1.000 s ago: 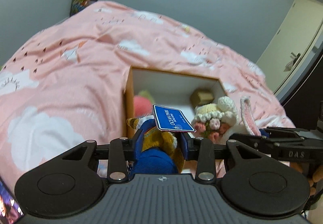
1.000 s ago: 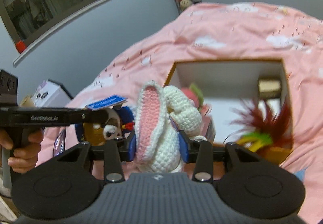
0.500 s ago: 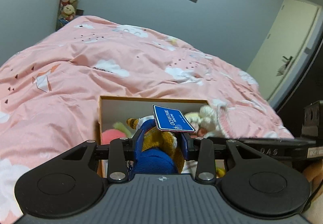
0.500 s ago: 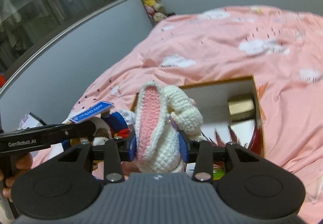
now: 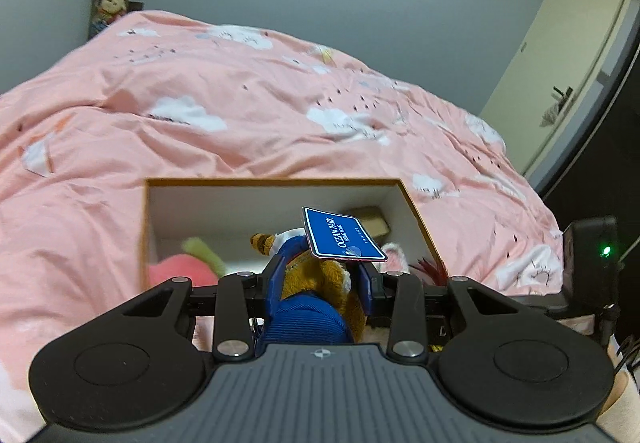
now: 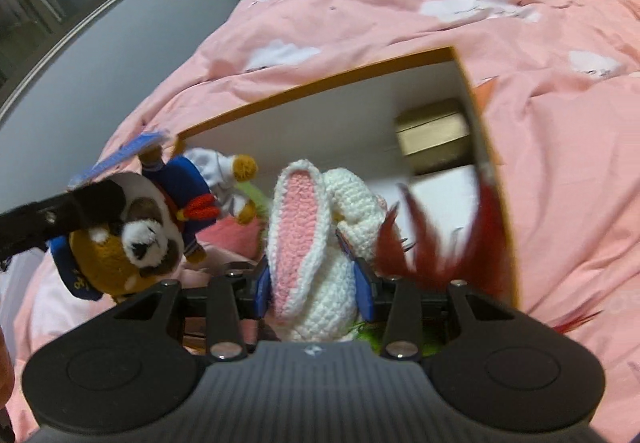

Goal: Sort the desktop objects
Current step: 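Lift the blue plush duck and white bunny toward the orange box, then carry the duck and bunny over the orange box and lower them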

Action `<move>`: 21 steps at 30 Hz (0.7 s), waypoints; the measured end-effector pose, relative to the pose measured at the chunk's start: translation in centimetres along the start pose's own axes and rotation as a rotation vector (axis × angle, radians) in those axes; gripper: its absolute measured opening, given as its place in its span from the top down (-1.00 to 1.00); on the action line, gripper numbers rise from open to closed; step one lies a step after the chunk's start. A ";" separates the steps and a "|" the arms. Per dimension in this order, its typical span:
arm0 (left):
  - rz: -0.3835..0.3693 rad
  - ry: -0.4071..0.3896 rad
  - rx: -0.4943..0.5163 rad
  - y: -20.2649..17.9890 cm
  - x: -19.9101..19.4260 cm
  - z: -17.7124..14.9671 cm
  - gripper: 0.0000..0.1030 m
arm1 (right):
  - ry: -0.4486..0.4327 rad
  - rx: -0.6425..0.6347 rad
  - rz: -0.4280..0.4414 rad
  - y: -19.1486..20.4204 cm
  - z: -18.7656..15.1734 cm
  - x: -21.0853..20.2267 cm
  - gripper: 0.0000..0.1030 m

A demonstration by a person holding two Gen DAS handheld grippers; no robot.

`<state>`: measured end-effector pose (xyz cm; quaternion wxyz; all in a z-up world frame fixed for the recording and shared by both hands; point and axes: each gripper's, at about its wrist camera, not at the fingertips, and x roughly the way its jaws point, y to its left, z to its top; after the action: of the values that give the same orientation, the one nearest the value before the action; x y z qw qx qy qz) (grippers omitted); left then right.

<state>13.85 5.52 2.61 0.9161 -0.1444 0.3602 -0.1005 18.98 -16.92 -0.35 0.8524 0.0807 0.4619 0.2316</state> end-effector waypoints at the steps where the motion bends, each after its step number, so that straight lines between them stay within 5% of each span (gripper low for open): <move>1: -0.008 0.005 0.008 -0.3 0.6 -0.1 0.18 | -0.005 0.008 -0.011 -0.5 0.1 -0.2 0.15; 11: -0.028 0.064 0.091 -1.9 4.3 -2.7 0.18 | 0.013 0.168 0.030 -4.7 0.5 -0.5 0.15; 21: 0.031 0.091 0.235 -3.9 4.8 -4.6 0.14 | 0.052 0.101 0.019 -3.6 0.5 -0.2 0.11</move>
<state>13.83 -0.39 -2.36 0.9109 -0.0258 0.3892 -0.1343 20.43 -20.16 -1.19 0.8327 0.1221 0.4942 0.2181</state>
